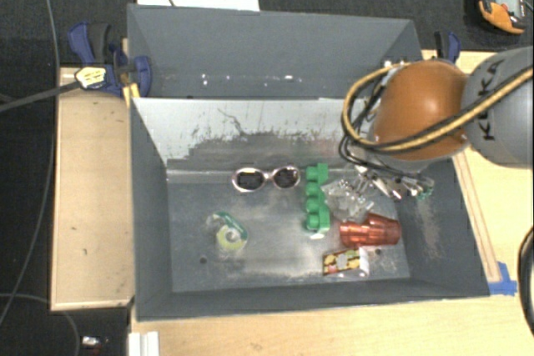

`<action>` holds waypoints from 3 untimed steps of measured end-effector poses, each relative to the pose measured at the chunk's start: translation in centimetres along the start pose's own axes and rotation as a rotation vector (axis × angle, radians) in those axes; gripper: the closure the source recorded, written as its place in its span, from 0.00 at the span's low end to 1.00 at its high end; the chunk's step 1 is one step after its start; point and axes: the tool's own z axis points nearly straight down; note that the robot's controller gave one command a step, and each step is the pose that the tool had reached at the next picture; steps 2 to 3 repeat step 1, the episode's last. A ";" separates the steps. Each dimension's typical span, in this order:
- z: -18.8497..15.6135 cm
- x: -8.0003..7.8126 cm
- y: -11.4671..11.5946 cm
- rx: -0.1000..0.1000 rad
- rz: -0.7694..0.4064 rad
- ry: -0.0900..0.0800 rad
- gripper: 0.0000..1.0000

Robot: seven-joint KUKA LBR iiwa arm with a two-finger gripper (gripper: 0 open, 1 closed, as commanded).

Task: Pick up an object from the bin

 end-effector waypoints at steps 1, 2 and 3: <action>-1.0 0.8 0.8 -0.001 -0.179 0.001 1.00; -1.0 0.8 0.8 -0.001 -0.179 0.001 1.00; -1.0 0.8 0.8 -0.001 -0.179 0.001 1.00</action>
Offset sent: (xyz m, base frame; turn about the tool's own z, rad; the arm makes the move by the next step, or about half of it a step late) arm -0.0244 -0.0112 -0.0090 -0.5729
